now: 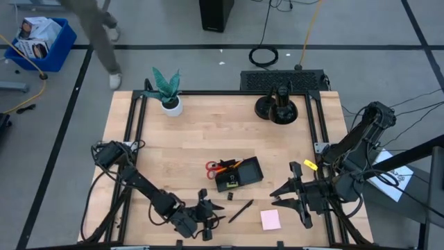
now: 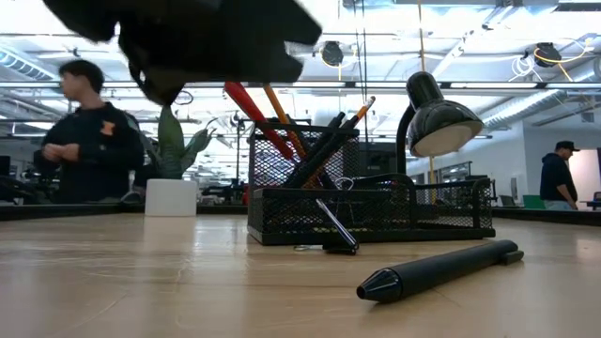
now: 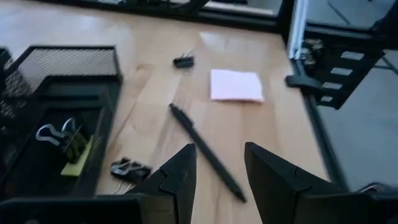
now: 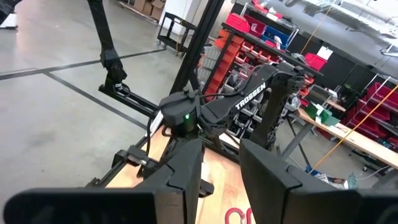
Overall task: Pick and place office supplies into organizer
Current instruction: Put the left black binder clip into the black desk organizer
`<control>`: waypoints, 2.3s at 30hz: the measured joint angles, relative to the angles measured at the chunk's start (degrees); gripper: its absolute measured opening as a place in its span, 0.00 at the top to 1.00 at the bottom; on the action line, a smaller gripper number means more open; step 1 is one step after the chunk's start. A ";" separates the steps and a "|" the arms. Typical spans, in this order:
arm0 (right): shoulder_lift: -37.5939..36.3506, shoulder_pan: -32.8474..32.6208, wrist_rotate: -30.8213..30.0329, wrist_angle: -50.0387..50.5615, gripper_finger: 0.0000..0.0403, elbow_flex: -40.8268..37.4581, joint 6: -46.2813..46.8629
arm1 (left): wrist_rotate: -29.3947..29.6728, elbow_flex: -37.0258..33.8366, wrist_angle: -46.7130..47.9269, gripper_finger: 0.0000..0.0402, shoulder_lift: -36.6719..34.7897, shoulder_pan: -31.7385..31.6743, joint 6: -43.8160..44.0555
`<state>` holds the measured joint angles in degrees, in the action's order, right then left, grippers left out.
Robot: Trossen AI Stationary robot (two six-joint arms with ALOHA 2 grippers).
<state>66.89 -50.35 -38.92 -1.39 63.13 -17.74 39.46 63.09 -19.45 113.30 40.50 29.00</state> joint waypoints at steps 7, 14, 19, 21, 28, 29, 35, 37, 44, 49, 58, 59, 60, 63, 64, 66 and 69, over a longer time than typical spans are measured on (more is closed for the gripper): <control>0.02 0.00 0.17 0.86 0.75 -0.01 0.96 | -0.63 5.91 0.43 0.65 4.31 0.18 -5.09; 0.01 -0.01 0.20 1.03 0.75 -0.01 0.59 | -0.45 19.49 19.67 0.65 9.46 0.92 -9.42; 0.00 -0.02 0.20 0.92 0.75 -0.02 0.61 | -0.29 25.61 36.02 0.65 9.05 0.36 -8.42; 0.00 -0.02 0.20 0.96 0.75 0.00 0.67 | -1.21 26.84 39.23 0.65 8.96 -0.08 -8.40; 0.00 -0.02 0.20 0.85 0.75 -0.02 0.61 | -7.75 27.21 44.49 0.65 9.01 -1.86 -11.40; 0.00 -0.02 0.20 0.91 0.75 -0.02 0.61 | -8.21 27.21 45.18 0.65 9.01 -2.15 -12.04; 0.00 0.00 0.20 1.16 0.75 -0.02 0.59 | -9.80 27.19 45.77 0.65 9.01 -3.28 -17.40; 0.00 0.00 0.20 1.55 0.75 -0.02 0.59 | -9.76 27.19 45.80 0.65 9.01 -3.29 -18.21; 0.00 -0.02 0.22 2.89 0.75 -0.02 0.57 | -9.49 27.17 45.61 0.65 9.03 -3.97 -19.70; 0.00 0.00 0.21 3.08 0.75 -0.02 0.57 | -9.74 27.17 41.29 0.65 9.11 -4.05 -22.49; 0.00 -0.02 0.20 3.02 0.75 -0.02 0.55 | -10.01 27.12 39.28 0.65 9.49 -3.27 -23.60; 0.00 -0.02 0.22 2.95 0.75 -0.02 0.55 | -9.19 27.12 40.60 0.65 9.49 -3.30 -23.82; 0.00 -0.02 0.22 2.97 0.75 -0.02 0.55 | -8.68 27.12 41.85 0.65 9.49 -3.43 -23.72; 0.00 -0.02 0.20 2.95 0.75 -0.02 0.63 | -8.90 27.12 43.87 0.65 9.49 -4.46 -22.49; 0.00 -0.01 0.20 2.96 0.75 -0.02 0.63 | -9.24 27.12 43.89 0.65 9.49 -4.81 -22.85; 0.00 -0.02 0.21 2.95 0.75 -0.02 0.63 | -9.25 27.12 44.02 0.65 9.49 -5.34 -24.14; 0.00 -0.02 0.21 2.95 0.75 -0.02 0.59 | -9.74 27.12 44.08 0.65 9.49 -6.07 -25.49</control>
<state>66.89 -50.37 -38.71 1.56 63.11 -17.15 29.72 90.21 24.64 122.78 34.43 3.51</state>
